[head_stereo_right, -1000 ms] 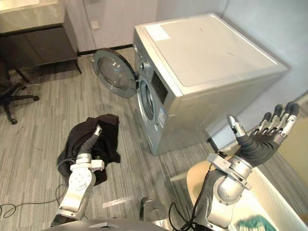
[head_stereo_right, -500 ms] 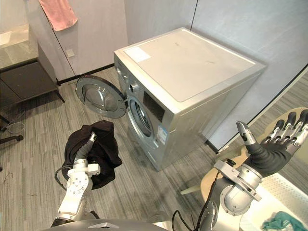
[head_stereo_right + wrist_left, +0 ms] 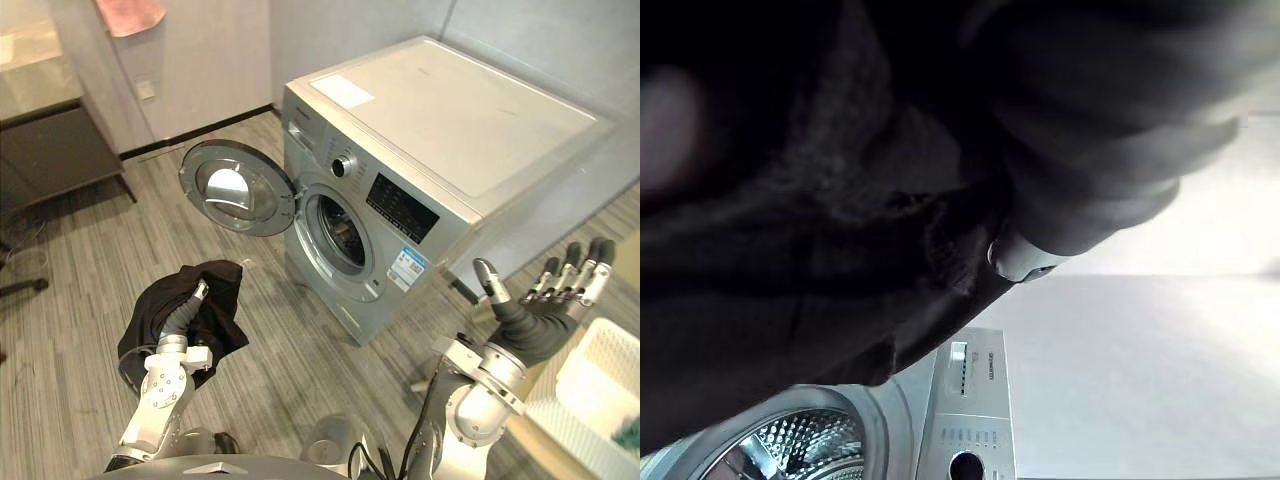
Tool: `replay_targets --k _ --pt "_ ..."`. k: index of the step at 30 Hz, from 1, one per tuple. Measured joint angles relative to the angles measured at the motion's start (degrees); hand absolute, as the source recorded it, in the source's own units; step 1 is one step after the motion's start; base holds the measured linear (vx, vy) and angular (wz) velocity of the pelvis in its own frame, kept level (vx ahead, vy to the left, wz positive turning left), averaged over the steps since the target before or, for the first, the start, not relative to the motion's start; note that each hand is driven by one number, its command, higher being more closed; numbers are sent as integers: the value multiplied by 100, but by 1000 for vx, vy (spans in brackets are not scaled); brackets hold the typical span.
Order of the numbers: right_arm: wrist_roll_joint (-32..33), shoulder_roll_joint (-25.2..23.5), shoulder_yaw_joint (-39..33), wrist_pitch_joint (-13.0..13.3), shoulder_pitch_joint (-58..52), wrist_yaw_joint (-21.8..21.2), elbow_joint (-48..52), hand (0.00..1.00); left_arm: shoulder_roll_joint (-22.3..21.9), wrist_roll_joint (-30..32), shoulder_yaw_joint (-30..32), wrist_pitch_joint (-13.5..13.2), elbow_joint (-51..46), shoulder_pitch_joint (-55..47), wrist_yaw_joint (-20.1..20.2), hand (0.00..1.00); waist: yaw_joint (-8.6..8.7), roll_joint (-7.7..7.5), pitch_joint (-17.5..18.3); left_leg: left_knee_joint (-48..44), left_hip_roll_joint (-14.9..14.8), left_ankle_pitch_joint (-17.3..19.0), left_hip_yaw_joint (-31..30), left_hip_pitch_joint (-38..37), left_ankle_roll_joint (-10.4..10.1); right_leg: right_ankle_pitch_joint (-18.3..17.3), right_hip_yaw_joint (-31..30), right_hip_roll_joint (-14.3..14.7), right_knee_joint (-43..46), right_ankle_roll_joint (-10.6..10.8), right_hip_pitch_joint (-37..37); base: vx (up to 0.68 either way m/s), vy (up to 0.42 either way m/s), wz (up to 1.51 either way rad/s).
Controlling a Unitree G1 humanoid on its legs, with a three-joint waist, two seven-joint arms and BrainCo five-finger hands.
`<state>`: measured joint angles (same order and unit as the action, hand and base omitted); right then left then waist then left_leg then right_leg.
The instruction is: Pick up the laundry basket with both hands and put the clothes into the washing machine.
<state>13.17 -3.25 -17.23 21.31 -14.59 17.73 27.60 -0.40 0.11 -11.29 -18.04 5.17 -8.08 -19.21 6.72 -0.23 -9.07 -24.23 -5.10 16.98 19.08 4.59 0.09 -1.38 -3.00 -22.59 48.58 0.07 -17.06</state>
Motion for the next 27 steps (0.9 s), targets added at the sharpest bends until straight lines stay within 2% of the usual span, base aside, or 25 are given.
replay_targets --k 1,2,4,5,6,7,8,9,10,11,12,13,14,15,17,19,20,21,23,24,25,26,27 --pt "-2 5 96 -5 2 -2 -5 0 4 0 64 -2 -26 5 -8 100 17 18 -16 223 6 -28 188 -180 49 -378 557 9 234 -40 -135 126 186 -91" --pt "-6 47 184 -6 42 -11 -35 0 7 0 142 -2 -35 4 -7 100 -17 39 -13 477 7 -47 476 -373 71 -785 1273 148 207 -26 -219 142 174 -116" --pt "-6 44 363 -17 297 -16 -242 0 34 -4 371 -1 -36 -16 -5 100 -63 8 6 790 15 -112 1062 -608 -14 -1172 2513 359 -271 -52 -258 168 134 -144" --pt "-9 40 529 -23 511 -16 -437 0 44 -6 586 4 -35 -25 -11 100 -103 -12 18 938 17 -123 1456 -753 -37 -1256 3517 473 -762 -131 -183 252 143 -172" --pt "-11 40 677 -27 624 -18 -624 0 46 -6 792 13 -26 -23 -13 100 -132 -17 21 1009 26 -127 1765 -869 -58 -1203 4448 629 -1326 -249 -30 241 107 -150" --pt "-16 41 732 -41 618 -12 -682 0 44 -6 861 17 -8 -18 -17 100 -155 -22 24 1019 58 -115 1839 -942 -79 -1104 4791 732 -1679 -427 77 277 76 -117" --pt "-93 84 777 -57 565 -11 -793 0 25 -7 917 24 81 7 -54 100 -180 50 10 1018 60 -29 1872 -1074 -200 -1193 4966 980 -2135 -812 321 300 71 -89" --pt "-181 133 787 -92 542 -13 -959 0 11 -6 925 29 200 24 -57 100 -205 161 42 972 -13 10 1837 -1095 -230 -1161 4900 1094 -2204 -829 338 305 58 -71" --pt "-220 151 781 -159 485 -16 -1091 0 10 -3 924 51 347 102 -55 100 -170 187 49 724 -97 11 1723 -1036 -231 -1204 4884 1134 -2240 -775 397 294 18 -40" --pt "-223 162 753 -218 354 -21 -1271 0 -2 -4 902 80 552 215 -53 100 -141 198 39 76 -299 9 1600 -899 -230 -1225 4849 1258 -2383 -738 560 283 -46 -36" --pt "-220 157 752 -280 270 -20 -1439 0 -52 -7 910 105 629 207 -57 100 -182 203 36 -868 -633 -74 1548 -733 -150 -1243 4716 1423 -2523 -704 763 328 -55 -45" --pt "-218 150 753 -283 203 -15 -1504 0 -63 -9 910 106 662 188 -55 100 -206 208 33 -1309 -788 -186 1546 -658 -80 -1248 4631 1483 -2576 -696 866 316 -5 -88" --pt "-206 102 753 -292 71 11 -1551 0 -74 -67 877 107 702 92 -38 100 -301 231 27 -2396 -1184 -476 1540 -428 48 -1258 4398 1581 -2702 -653 1124 296 55 -94" --pt "-205 82 746 -291 -87 28 -1554 0 -92 -118 857 106 703 -7 -11 100 -295 243 39 -3086 -1387 -478 1527 -236 78 -1255 4209 1604 -2814 -569 1300 236 82 -89" --pt "-231 46 691 -294 -374 82 -1646 0 -151 -115 847 106 702 -95 1 100 -271 248 36 -3512 -1543 -404 1506 78 125 -1244 4001 1606 -3058 -494 1533 169 93 -50" --pt "-229 -98 604 -356 -713 319 -1905 0 -250 -110 822 106 666 -312 -13 100 -312 246 36 -3448 -1823 -251 1703 418 147 -1117 3710 1547 -3263 -304 1708 226 211 -76" --pt "-225 -103 590 -414 -826 436 -2095 0 -305 -111 800 108 664 -444 -20 100 -300 252 12 -3122 -1948 -235 1792 615 164 -1073 3478 1483 -3283 -212 1713 209 254 -79" --pt "-226 -103 590 -420 -834 481 -2179 0 -315 -112 786 111 664 -479 -29 100 -298 260 1 -2974 -1968 -219 1809 670 169 -1053 3393 1450 -3293 -165 1711 211 314 -100" --pt "-236 -82 764 -480 -938 762 -2592 0 -323 -115 756 121 566 -630 -62 100 -358 197 -118 -1578 -1953 -271 1705 918 83 -970 2765 1173 -3249 148 1531 173 375 -122" --pt "-278 -54 846 -510 -971 795 -2656 0 -324 -118 763 120 485 -663 -74 100 -394 206 -128 -1128 -1918 -406 1577 957 36 -974 2624 1146 -3173 233 1398 128 418 -135" --pt "-412 35 1026 -541 -1047 832 -2686 0 -373 -140 790 86 361 -680 -145 100 -438 324 -208 -112 -1830 -1109 1116 1016 68 -1032 2260 1143 -2917 473 1097 147 552 -130" --pt "-454 126 1172 -550 -952 854 -2823 0 -329 -234 874 48 312 -601 -206 100 -409 384 -442 2 -1758 -1483 923 1107 -497 -1136 1882 1026 -2497 740 726 126 469 -105" --pt "-418 80 1276 -603 -897 850 -2885 0 -311 -285 970 51 330 -422 -249 100 -354 196 -593 -56 -1628 -1428 963 1213 -437 -1168 1687 873 -2343 794 481 54 406 -62"
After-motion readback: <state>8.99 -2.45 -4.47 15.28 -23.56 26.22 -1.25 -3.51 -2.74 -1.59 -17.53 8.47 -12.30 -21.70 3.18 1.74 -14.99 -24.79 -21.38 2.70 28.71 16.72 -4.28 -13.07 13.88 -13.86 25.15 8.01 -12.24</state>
